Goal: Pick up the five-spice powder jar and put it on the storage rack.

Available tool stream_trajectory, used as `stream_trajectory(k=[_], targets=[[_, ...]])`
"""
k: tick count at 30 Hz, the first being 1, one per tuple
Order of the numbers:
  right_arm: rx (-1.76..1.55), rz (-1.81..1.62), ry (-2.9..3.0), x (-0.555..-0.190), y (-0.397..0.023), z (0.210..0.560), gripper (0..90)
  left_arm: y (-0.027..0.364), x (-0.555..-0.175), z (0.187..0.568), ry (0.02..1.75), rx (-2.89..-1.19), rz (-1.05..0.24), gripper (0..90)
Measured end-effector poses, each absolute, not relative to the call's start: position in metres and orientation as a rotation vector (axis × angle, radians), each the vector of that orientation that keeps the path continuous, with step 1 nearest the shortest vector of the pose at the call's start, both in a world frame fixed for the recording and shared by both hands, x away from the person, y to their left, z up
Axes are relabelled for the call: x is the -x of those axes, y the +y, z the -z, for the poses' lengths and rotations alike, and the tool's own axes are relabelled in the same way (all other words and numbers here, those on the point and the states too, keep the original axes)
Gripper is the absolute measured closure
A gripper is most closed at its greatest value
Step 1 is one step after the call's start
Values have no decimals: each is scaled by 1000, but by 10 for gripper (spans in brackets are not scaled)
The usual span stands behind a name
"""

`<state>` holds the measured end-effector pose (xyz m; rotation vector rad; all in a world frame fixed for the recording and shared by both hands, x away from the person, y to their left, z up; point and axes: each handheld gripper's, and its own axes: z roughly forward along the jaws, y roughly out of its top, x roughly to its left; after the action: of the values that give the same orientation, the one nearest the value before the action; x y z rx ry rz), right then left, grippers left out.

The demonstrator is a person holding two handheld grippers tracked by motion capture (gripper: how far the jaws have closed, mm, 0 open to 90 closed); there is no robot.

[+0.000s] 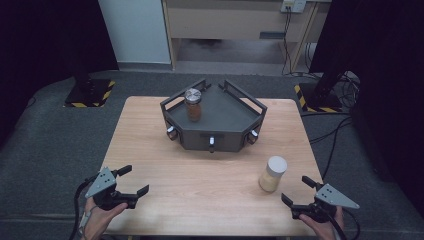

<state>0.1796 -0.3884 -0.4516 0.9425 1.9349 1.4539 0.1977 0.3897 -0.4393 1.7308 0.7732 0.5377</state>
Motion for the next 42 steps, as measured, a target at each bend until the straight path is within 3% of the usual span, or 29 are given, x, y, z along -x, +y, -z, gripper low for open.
stream_trajectory(k=[15, 42], targets=[[-940, -1458, 1934, -180, -389, 452, 17, 400, -197, 447, 701, -1674, -514, 26], [-948, -1460, 1929, -179, -390, 452, 18, 401, -190, 449, 746, -1635, -573, 0]])
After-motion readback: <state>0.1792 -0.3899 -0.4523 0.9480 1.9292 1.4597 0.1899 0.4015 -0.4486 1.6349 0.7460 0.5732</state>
